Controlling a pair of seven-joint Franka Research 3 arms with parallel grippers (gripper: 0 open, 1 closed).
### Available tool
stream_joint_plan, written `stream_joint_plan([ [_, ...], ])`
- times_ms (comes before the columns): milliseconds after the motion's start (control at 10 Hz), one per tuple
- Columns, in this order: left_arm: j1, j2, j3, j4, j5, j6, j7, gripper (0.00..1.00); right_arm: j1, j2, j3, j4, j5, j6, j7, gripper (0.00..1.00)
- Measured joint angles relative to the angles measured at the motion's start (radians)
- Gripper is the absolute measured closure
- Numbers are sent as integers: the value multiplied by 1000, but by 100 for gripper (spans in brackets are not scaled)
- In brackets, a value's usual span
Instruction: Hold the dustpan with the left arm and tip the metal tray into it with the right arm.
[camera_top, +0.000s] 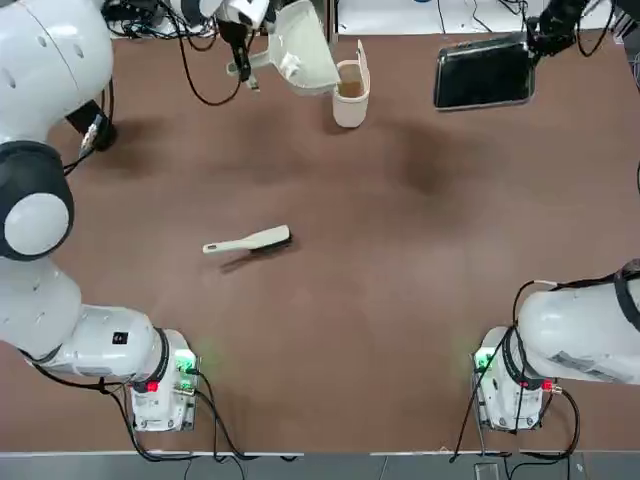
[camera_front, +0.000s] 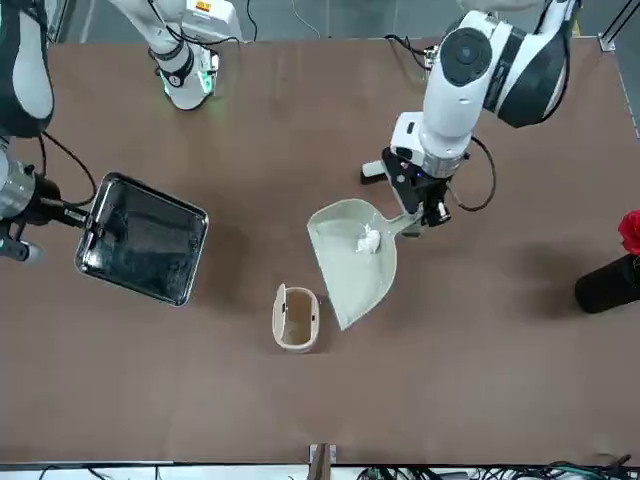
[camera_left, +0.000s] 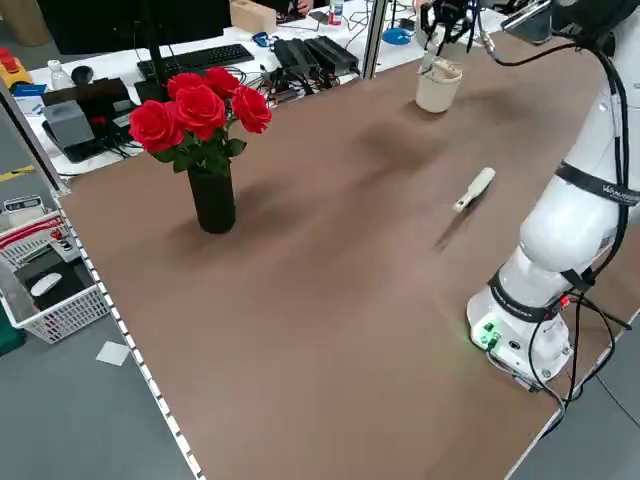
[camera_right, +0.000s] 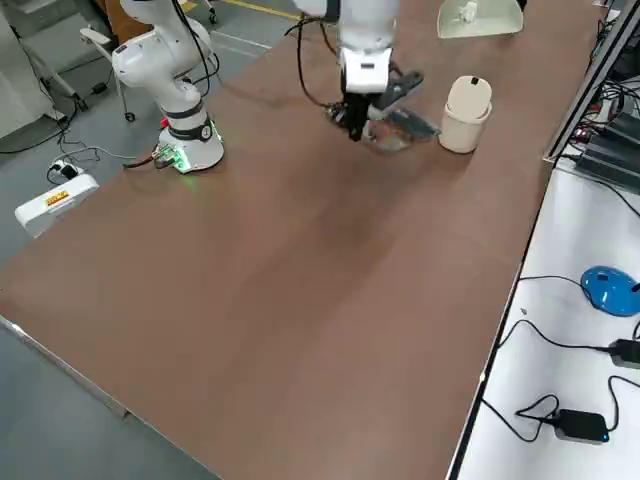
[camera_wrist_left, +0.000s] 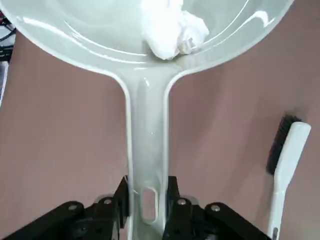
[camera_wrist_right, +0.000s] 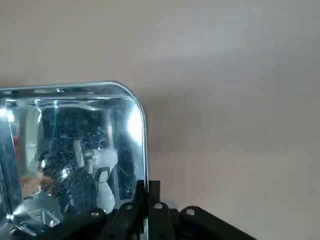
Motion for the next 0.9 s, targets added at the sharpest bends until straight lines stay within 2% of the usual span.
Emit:
stream_joint_plan([
  [200,-49,59,38,93,80,-54,-13,67,32,0,-141,-139,43,137,-172,95],
  [400,-68,116,36,138,210,-67,-49,67,61,3,-232,-272,53,289,-300,95],
  [600,-105,172,36,196,293,-127,-65,67,84,15,-286,-353,73,385,-404,95],
  [900,-169,253,35,341,382,-258,-76,67,100,92,-356,-375,224,437,-668,95],
])
